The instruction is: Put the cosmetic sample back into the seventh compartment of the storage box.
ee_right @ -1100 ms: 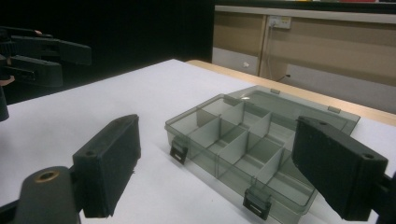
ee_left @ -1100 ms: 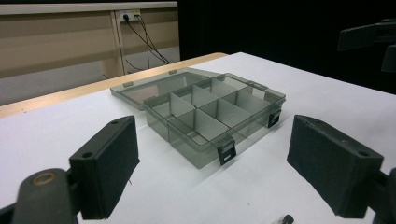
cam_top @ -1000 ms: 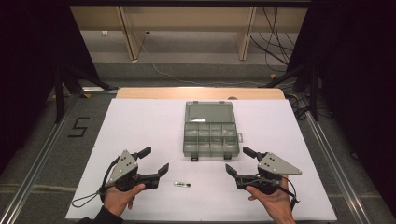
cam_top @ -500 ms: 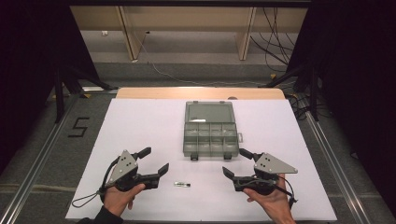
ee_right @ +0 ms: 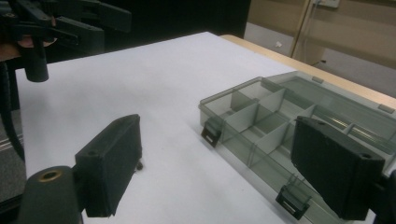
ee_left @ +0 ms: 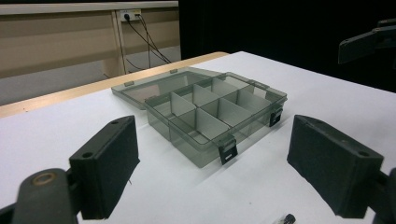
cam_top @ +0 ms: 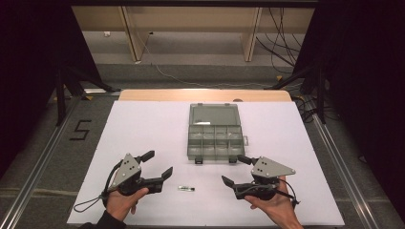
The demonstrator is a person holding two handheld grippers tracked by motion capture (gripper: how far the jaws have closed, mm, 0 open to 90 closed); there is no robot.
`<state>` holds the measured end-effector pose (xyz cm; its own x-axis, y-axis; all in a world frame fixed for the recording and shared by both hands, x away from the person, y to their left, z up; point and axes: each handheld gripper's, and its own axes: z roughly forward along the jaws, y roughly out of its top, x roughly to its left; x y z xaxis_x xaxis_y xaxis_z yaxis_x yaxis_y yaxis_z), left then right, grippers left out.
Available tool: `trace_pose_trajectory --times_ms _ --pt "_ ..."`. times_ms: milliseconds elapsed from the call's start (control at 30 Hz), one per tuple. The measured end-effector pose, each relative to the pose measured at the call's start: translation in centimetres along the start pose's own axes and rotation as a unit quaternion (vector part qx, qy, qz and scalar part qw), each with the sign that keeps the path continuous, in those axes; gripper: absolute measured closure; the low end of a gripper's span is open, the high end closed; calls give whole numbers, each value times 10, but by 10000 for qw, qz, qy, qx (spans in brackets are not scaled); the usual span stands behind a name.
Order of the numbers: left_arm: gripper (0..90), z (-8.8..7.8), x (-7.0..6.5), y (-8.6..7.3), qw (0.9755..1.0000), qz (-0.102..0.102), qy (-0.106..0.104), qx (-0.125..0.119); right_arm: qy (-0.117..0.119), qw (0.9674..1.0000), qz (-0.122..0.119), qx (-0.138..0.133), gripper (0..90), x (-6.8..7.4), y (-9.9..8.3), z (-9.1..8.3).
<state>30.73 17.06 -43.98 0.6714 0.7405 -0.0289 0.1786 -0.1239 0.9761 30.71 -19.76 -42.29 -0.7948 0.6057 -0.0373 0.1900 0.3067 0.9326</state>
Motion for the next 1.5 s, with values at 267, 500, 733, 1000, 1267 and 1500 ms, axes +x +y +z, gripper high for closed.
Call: trace_pose_trajectory --times_ms 267,500,733,1000,1267,1500 --pt "155 0 1 0 10000 10 6 -24 238 9990 -185 332 185 3 6 10" --pt "155 0 1 0 10000 23 6 -27 526 9933 -612 828 195 9 18 27" --pt "155 0 1 0 10000 18 6 -30 726 9890 -722 1072 204 12 24 42" --pt "155 0 1 0 10000 30 14 -27 869 9830 -858 1373 230 16 29 56" --pt "155 -1 2 0 10000 41 18 -26 1041 9757 -1008 1642 235 23 34 70" --pt "155 0 1 0 10000 -20 27 -47 1174 9687 -1133 1870 263 29 36 83"
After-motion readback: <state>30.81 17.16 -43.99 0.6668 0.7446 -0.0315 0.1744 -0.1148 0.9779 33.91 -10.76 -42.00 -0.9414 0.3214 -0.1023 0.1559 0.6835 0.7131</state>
